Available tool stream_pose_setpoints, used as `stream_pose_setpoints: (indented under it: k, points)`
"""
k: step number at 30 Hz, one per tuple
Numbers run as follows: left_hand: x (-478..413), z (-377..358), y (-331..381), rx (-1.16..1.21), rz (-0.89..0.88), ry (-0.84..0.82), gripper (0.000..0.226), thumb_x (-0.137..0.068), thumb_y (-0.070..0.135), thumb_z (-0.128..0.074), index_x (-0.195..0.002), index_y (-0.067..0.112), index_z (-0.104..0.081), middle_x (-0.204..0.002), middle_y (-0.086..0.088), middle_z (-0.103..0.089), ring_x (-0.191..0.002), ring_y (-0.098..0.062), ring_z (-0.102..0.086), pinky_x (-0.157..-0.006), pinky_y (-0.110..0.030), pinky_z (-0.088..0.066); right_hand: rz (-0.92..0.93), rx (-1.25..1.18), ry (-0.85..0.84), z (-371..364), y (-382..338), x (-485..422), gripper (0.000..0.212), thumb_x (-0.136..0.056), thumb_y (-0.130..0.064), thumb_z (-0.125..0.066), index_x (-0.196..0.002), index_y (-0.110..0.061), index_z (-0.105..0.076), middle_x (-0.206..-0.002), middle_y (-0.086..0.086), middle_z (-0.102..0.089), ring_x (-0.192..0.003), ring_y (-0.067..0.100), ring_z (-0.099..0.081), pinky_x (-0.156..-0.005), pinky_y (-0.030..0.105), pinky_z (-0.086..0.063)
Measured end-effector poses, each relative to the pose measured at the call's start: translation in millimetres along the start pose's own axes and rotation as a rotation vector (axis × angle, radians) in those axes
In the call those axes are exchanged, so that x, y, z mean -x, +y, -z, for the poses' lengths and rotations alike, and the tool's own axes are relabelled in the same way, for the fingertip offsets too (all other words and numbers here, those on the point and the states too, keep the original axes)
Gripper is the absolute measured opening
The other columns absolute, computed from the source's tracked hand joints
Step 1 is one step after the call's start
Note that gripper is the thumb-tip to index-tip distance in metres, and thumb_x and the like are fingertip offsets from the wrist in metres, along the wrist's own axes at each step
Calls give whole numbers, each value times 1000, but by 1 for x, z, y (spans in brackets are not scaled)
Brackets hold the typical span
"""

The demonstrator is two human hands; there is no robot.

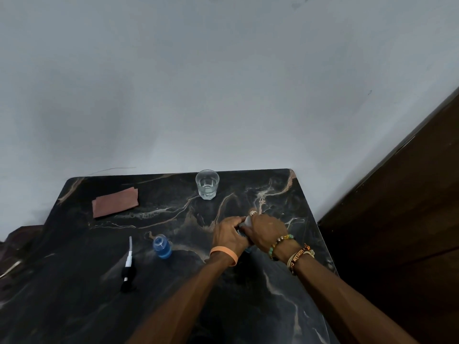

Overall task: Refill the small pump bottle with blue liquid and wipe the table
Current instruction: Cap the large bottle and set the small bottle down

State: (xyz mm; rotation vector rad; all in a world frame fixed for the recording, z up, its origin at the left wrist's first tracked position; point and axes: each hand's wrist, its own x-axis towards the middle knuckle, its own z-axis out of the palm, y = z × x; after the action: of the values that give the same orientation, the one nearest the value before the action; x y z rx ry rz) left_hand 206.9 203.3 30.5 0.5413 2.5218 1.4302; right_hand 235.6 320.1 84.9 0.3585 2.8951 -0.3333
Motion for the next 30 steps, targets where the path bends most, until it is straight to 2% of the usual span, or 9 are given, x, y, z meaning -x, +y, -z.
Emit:
stream_pose_setpoints:
  k: [3,10,12,15,18,22,25,28,30]
  points:
    - [0,-1,-3,-23,5,14,37,-68,22,-82,-103,26,-71,-99,9,-71,-90,-1,-63,-83,-20,-54,4,22,44,-4,-5,2,24,-96,-48,-34,-92,-24,-36,-74,-3,-54,-70,22,-62,-59,33,-48]
    - [0,-1,-3,3,19,1,39,-71,20,-81,-106,26,-65,-106,12,-60,-94,2,-54,-89,-23,-52,-39,-48,-3,6,0,-1,40,-88,-56,-44,-98,-18,-52,-89,4,-64,-81,25,-63,-71,36,-52]
    - [2,0,-4,17,-2,1,42,-73,17,-80,-112,21,-65,-116,8,-58,-105,0,-53,-99,-28,-48,-38,-51,-9,5,0,-3,41,-86,-59,-46,-97,-19,-54,-88,3,-64,-79,22,-62,-71,36,-53]
    - [4,6,-5,52,53,-53,67,-73,17,-82,-134,16,-53,-142,-4,-46,-130,-16,-44,-110,-32,-39,-41,-55,-3,2,-2,-4,37,-87,-58,-47,-93,-22,-53,-84,1,-62,-74,19,-60,-70,37,-54]
    - [10,16,-9,127,86,-52,80,-70,21,-85,-140,17,-45,-144,-2,-43,-127,-16,-46,-105,-30,-43,-35,-8,-37,2,0,-9,39,-85,-62,-45,-86,-23,-54,-80,1,-62,-69,18,-60,-68,37,-55]
    - [25,26,-20,151,89,-9,70,-76,28,-80,-136,25,-45,-139,4,-44,-118,-7,-48,-92,-14,-42,-38,81,-28,4,1,-13,54,-76,-74,-44,-83,-22,-56,-78,2,-63,-68,21,-61,-65,37,-55]
    - [37,30,-32,142,88,15,62,-77,25,-78,-132,28,-48,-135,5,-46,-114,-8,-51,-96,-28,-48,-52,239,65,12,-6,-13,67,-68,-83,-46,-91,-21,-54,-84,4,-64,-69,22,-60,-62,32,-52]
    - [42,39,-36,128,40,92,51,-80,21,-74,-127,24,-53,-127,4,-52,-109,-8,-53,-94,-32,-51,1,365,222,26,-28,-15,94,-64,-91,-41,-123,-18,-50,-105,10,-65,-91,29,-64,-70,36,-54]
    - [39,50,-34,117,-12,178,40,-85,18,-69,-122,21,-57,-121,2,-56,-107,-8,-55,-92,-32,-52,132,327,399,36,-50,-15,90,-74,-84,-41,-133,-16,-43,-113,15,-63,-101,33,-60,-76,40,-51]
